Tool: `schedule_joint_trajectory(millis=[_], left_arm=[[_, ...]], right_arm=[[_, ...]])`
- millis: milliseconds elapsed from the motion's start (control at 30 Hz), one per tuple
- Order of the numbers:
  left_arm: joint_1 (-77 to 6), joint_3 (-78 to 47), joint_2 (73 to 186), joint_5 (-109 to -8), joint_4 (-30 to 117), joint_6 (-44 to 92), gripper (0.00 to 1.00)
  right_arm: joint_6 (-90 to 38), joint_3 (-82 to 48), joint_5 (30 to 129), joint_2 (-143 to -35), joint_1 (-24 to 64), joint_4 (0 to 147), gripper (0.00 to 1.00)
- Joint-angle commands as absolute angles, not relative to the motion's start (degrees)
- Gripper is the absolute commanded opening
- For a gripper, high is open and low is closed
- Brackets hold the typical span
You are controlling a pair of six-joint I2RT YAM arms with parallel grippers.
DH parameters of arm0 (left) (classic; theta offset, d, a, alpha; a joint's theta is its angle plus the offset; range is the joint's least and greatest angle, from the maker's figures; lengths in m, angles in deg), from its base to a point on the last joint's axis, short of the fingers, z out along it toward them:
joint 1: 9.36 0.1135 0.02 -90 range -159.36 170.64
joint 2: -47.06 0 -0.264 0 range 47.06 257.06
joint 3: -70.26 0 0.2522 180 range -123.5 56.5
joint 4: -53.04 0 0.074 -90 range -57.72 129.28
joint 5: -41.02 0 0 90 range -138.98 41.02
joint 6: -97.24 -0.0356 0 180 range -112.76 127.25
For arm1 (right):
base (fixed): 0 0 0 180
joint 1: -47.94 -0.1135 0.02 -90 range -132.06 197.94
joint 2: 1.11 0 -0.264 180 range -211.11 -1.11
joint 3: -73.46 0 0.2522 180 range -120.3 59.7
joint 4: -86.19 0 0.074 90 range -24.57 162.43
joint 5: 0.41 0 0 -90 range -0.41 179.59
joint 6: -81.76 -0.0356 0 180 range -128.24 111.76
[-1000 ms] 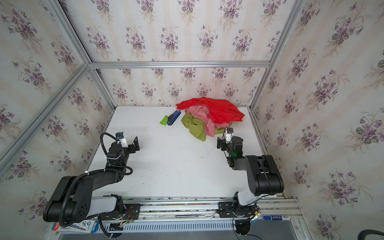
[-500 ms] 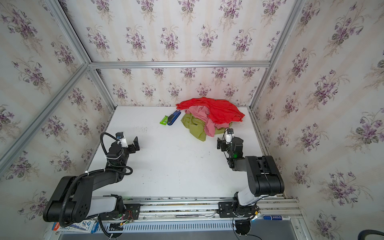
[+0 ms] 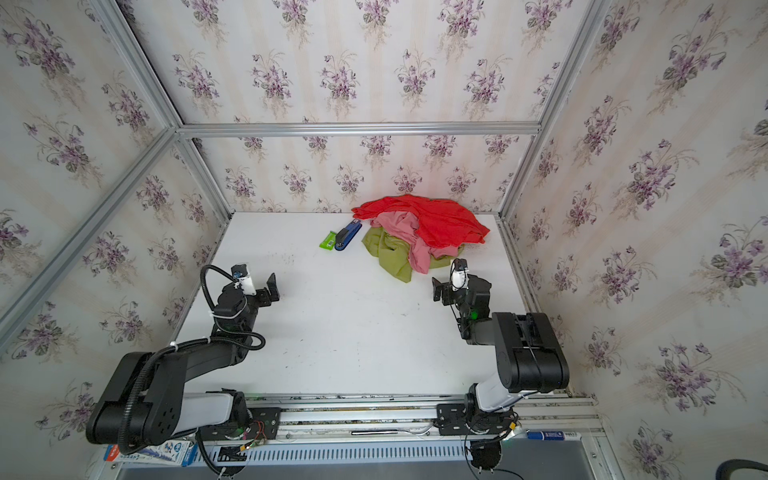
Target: Pick out a specific cloth from the pile
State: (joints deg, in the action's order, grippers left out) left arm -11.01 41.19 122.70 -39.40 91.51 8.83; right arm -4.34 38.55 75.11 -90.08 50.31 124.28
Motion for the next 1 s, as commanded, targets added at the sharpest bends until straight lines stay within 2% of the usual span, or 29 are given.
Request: schedule_joint_trajectory(millis=[0, 967], left_arm=[[-11.2, 40.9, 122.6, -38.7, 93.7, 8.1, 1.00], [-11.3, 40.9, 122.6, -38.6, 93.8, 8.0, 1.00]], right_arm=[[-4.0, 38.7, 74.0, -89.8, 50.3, 127.0, 1.00], [-5.0, 37.3, 79.8, -89.9, 49.4, 124.4, 1.00]])
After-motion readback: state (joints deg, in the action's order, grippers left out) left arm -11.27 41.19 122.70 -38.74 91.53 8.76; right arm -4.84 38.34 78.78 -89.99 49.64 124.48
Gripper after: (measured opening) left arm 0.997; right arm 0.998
